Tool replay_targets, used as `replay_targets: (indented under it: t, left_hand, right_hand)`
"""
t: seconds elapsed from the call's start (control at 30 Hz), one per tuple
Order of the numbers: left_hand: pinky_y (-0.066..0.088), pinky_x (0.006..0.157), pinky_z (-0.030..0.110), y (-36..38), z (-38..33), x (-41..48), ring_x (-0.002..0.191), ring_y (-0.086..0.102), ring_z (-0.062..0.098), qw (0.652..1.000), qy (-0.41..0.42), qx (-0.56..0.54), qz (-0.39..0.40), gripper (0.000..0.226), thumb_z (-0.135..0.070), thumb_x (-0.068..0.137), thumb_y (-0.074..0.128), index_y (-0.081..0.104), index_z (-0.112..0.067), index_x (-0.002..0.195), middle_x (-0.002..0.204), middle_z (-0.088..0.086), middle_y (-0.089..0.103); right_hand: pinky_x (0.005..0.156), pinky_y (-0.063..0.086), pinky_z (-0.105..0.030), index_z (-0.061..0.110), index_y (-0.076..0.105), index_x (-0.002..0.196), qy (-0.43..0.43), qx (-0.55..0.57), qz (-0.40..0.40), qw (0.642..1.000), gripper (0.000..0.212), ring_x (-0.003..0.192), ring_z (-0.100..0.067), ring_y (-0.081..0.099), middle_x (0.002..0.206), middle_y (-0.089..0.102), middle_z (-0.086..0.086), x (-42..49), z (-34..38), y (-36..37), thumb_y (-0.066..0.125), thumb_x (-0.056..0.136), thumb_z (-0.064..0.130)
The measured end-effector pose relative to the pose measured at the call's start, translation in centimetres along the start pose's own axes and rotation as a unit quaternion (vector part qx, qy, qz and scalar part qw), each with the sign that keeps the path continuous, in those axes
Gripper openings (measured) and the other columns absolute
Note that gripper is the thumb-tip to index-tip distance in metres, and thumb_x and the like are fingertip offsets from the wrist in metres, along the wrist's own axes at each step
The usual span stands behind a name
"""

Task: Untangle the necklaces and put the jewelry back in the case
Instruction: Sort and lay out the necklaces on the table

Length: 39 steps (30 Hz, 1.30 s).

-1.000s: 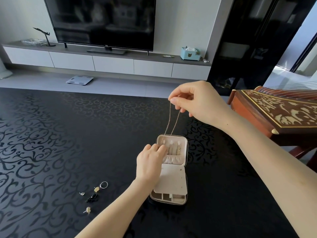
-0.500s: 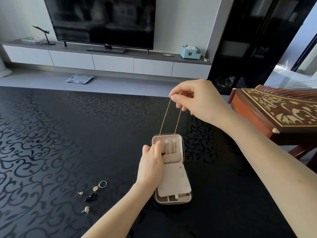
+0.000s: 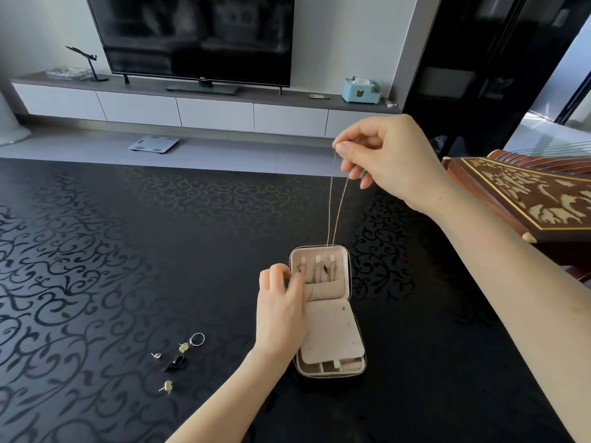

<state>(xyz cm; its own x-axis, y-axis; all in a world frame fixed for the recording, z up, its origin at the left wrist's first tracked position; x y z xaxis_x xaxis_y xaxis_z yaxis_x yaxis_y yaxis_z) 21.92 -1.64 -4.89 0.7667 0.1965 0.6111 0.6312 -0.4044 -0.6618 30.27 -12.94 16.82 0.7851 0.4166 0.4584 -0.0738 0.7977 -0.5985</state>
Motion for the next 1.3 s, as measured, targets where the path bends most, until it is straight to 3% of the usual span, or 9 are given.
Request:
replay_targets:
  t: [0.07, 0.17, 0.33, 0.43, 0.53, 0.7, 0.83, 1.1, 1.3]
  left_hand:
    - [0.049, 0.06, 0.035, 0.1, 0.0, -0.1, 0.087, 0.046, 0.029, 0.999, -0.047, 0.007, 0.01, 0.012, -0.002, 0.07, 0.057, 0.06, -0.004, 0.081, 0.101, 0.013, 0.051]
    - [0.05, 0.069, 0.043, 0.6, -0.9, -0.5, 0.108, 0.043, 0.039, 0.989, -0.136, 0.006, 0.058, 0.023, -0.018, 0.074, 0.048, 0.061, -0.007, 0.089, 0.123, 0.021, 0.047]
    - [0.041, 0.088, 0.037, 1.5, -2.6, -0.4, 0.118, 0.027, 0.032, 0.956, -0.249, -0.007, 0.157, 0.033, -0.009, 0.081, 0.043, 0.045, -0.009, 0.114, 0.142, 0.017, 0.02]
    - [0.04, 0.081, 0.029, 1.7, -3.2, -0.7, 0.111, 0.038, 0.03, 0.959, -0.253, -0.044, 0.122, 0.028, -0.005, 0.085, 0.042, 0.043, -0.003, 0.113, 0.137, 0.017, 0.027]
    - [0.042, 0.071, 0.03, 1.5, -3.2, -0.9, 0.097, 0.046, 0.03, 0.961, -0.25, -0.057, 0.1, 0.02, -0.004, 0.085, 0.042, 0.044, -0.003, 0.104, 0.126, 0.014, 0.036]
    - [0.033, 0.062, 0.029, 1.4, -3.1, -0.8, 0.078, 0.045, 0.027, 0.963, -0.249, -0.063, 0.085, 0.012, -0.004, 0.08, 0.046, 0.04, -0.007, 0.091, 0.113, 0.013, 0.039]
    - [0.033, 0.058, 0.028, 1.3, -2.9, -1.0, 0.072, 0.044, 0.025, 0.962, -0.25, -0.08, 0.08, 0.016, -0.004, 0.078, 0.047, 0.044, -0.006, 0.094, 0.109, 0.011, 0.038]
    - [0.032, 0.056, 0.027, 1.4, -2.8, -1.2, 0.071, 0.046, 0.024, 0.959, -0.256, -0.086, 0.09, 0.016, -0.006, 0.082, 0.048, 0.045, -0.008, 0.097, 0.116, 0.007, 0.038]
    - [0.03, 0.054, 0.026, 1.2, -2.9, -1.1, 0.069, 0.046, 0.023, 0.958, -0.255, -0.095, 0.087, 0.017, -0.006, 0.081, 0.047, 0.033, -0.014, 0.086, 0.106, 0.004, 0.037]
  right_hand:
    - [0.046, 0.049, -0.021, 0.016, 0.067, 0.085, -0.003, 0.003, -0.001, 1.0, 0.01, 0.051, -0.008, 0.059, 0.065, 0.065, -0.002, -0.1, 0.1, -0.1, 0.059, 0.09, 0.012]
    - [0.046, 0.049, -0.021, 0.02, 0.066, 0.082, -0.003, -0.001, -0.003, 1.0, 0.014, 0.051, -0.008, 0.059, 0.064, 0.065, -0.001, -0.3, 0.0, -0.1, 0.059, 0.09, 0.013]
    - [0.046, 0.048, -0.021, 0.024, 0.065, 0.079, 0.005, 0.001, -0.002, 1.0, 0.017, 0.052, -0.007, 0.06, 0.064, 0.066, 0.0, -0.8, -0.4, 0.2, 0.059, 0.09, 0.013]
    - [0.046, 0.048, -0.022, 0.021, 0.066, 0.082, 0.003, -0.001, -0.001, 1.0, 0.014, 0.052, -0.007, 0.06, 0.065, 0.066, -0.001, -1.0, -0.5, 0.3, 0.059, 0.09, 0.013]
    - [0.046, 0.048, -0.022, 0.025, 0.065, 0.079, -0.004, 0.009, 0.001, 1.0, 0.017, 0.052, -0.008, 0.06, 0.064, 0.066, 0.0, -0.9, -0.1, 0.3, 0.06, 0.09, 0.013]
    - [0.046, 0.051, -0.022, 0.02, 0.067, 0.083, -0.01, 0.013, 0.012, 1.0, 0.012, 0.053, -0.009, 0.06, 0.065, 0.065, -0.001, -0.9, 0.5, 0.4, 0.06, 0.09, 0.014]
    - [0.049, 0.053, -0.022, 0.013, 0.068, 0.088, -0.005, 0.013, 0.025, 1.0, 0.009, 0.055, -0.011, 0.061, 0.066, 0.065, -0.003, -0.8, 0.6, 0.6, 0.059, 0.09, 0.012]
    - [0.052, 0.055, -0.025, 0.016, 0.068, 0.086, -0.002, 0.005, 0.048, 0.999, 0.01, 0.056, -0.011, 0.063, 0.068, 0.066, -0.004, -0.9, 0.1, 1.1, 0.06, 0.09, 0.011]
    - [0.054, 0.057, -0.026, 0.013, 0.068, 0.087, 0.0, -0.009, 0.064, 0.998, 0.01, 0.057, -0.012, 0.063, 0.068, 0.066, -0.005, -1.0, 0.1, 2.0, 0.059, 0.09, 0.011]
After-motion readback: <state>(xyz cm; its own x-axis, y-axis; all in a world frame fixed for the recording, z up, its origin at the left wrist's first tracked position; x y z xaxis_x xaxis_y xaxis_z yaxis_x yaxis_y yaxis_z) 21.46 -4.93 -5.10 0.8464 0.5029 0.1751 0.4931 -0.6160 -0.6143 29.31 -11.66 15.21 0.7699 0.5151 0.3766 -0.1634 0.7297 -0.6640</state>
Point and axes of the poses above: each hand's wrist, its own x-axis towards the middle knuckle, its own y-axis out of the palm, z = x × y, the point moved 3 cm from there along x, towards the middle knuckle
